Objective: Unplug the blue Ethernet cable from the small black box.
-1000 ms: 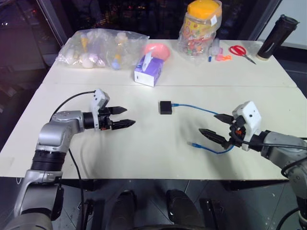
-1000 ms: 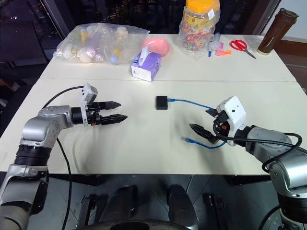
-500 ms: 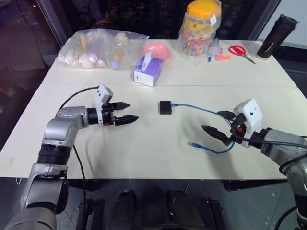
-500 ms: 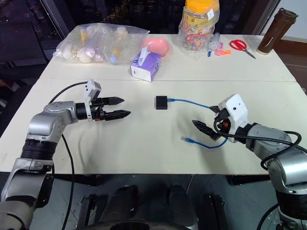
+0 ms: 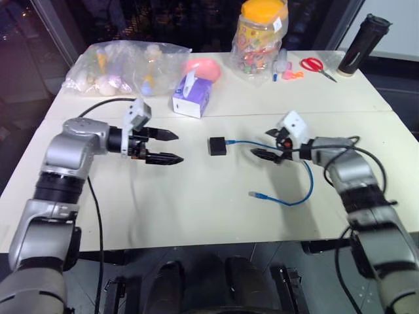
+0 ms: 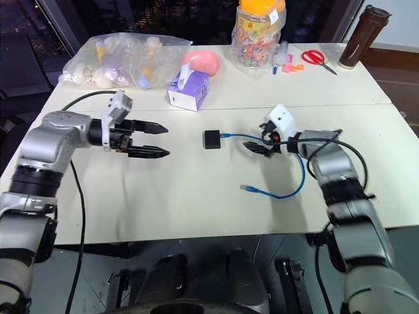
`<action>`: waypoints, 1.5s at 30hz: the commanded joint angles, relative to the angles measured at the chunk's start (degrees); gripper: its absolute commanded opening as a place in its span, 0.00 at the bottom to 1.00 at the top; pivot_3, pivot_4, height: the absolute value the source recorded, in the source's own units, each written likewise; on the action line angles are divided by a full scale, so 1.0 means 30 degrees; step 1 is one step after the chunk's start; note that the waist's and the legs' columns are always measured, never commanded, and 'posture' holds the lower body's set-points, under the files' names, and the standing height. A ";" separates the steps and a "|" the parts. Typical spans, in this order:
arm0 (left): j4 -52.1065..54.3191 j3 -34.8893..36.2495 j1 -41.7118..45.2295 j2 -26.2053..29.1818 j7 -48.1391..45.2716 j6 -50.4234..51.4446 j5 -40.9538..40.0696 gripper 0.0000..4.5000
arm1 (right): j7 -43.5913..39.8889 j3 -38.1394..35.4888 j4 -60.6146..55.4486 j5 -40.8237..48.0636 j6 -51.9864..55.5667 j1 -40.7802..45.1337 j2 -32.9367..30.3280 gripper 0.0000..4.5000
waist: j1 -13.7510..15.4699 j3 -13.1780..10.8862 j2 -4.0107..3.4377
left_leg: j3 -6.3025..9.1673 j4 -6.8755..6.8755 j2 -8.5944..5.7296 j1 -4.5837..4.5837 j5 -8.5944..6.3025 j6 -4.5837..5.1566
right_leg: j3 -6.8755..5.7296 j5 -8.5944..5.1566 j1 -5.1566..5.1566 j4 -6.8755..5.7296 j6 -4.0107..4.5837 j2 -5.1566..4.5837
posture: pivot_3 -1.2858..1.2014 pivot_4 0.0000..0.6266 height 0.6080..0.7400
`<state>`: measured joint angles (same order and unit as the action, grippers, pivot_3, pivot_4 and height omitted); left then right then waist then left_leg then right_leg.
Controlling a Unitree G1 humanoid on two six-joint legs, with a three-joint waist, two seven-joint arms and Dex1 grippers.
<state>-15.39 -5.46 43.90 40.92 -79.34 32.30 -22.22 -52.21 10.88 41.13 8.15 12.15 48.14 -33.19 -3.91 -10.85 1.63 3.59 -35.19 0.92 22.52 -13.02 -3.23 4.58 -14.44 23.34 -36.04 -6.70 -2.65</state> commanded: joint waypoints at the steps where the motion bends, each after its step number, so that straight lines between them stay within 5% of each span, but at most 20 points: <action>1: 0.2197 0.1451 -0.1011 0.0220 0.1155 0.1250 -0.1164 1.00 | -0.0460 0.0310 0.5611 -0.1649 -0.3186 0.2959 0.1313 1.00 | -0.0050 -0.0001 -0.0002 | 0.0000 0.0003 0.0001 0.0005 0.0000 0.0000 | 0.0002 -0.0001 0.0017 -0.0007 -0.0003 0.0000 | 0.52 0.24 0.99; 11: 0.8789 0.4300 -0.6177 0.0629 0.5360 0.4775 -0.3407 1.00 | -0.0600 0.0595 1.1631 -0.4605 -0.5678 0.6572 0.5849 1.00 | -0.0127 -0.0008 -0.0010 | 0.0010 0.0009 0.0004 -0.0015 0.0005 -0.0014 | -0.0001 0.0004 0.0024 -0.0042 0.0002 -0.0001 | 0.52 0.24 0.99; 14: 0.9853 0.5050 -0.7290 0.0832 0.6332 0.5238 -0.3844 1.00 | -0.0403 0.1147 1.1957 -0.5828 -0.5973 0.6524 0.6365 0.79 | -0.0178 -0.0007 -0.0011 | 0.0009 -0.0001 0.0004 -0.0057 0.0010 -0.0022 | 0.0001 0.0008 -0.0012 -0.0048 0.0009 0.0002 | 0.52 0.24 0.99; 21: 0.8710 0.4880 -0.6731 0.0516 0.7079 0.4372 -0.3864 1.00 | -0.0236 0.1084 1.1727 -0.6966 -0.7174 0.6521 0.5477 0.00 | -0.0044 -0.0004 -0.0008 | 0.0018 -0.0028 0.0001 -0.0117 0.0054 -0.0097 | 0.0001 0.0012 -0.0093 -0.0048 0.0022 0.0009 | 0.52 0.24 0.99; 30: -0.4614 0.3395 0.2242 -0.3154 0.3736 0.1108 -0.2938 1.00 | 0.7841 0.2485 0.5629 -1.1186 -1.6499 0.6238 0.0579 0.00 | 0.0390 -0.0016 -0.0019 | 0.0030 -0.0031 -0.0046 0.0027 0.0098 -0.0170 | -0.0011 0.0044 0.0020 -0.0010 -0.0033 -0.0018 | 0.52 0.24 0.99; 38: -1.5738 0.2764 0.9754 -0.6525 0.0948 -0.3708 -0.0311 1.00 | 0.7460 0.0804 -0.2093 -1.0191 -1.4946 0.2855 -0.1702 0.00 | -0.0015 -0.0016 -0.0019 | 0.0041 0.0034 -0.0042 0.0051 0.0066 -0.0115 | -0.0032 0.0023 0.0049 0.0002 -0.0062 -0.0014 | 0.52 0.24 0.99; 45: -1.9022 0.3335 1.1803 -0.8063 0.1306 -0.6095 0.1352 1.00 | 0.7166 0.0442 -0.4970 -1.0176 -1.2923 0.1561 -0.1740 0.00 | -0.0107 -0.0017 -0.0020 | 0.0009 0.0006 -0.0045 0.0011 0.0067 -0.0114 | 0.0020 0.0025 0.0042 -0.0032 -0.0066 0.0000 | 0.52 0.24 0.99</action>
<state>-71.93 3.17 76.98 16.88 -75.78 15.97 -19.15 -30.76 14.02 29.55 -23.41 -27.77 52.83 -37.56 -4.23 -10.90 1.57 3.63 -35.18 0.78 22.55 -12.82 -3.58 4.64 -14.37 23.45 -36.14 -6.89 -2.65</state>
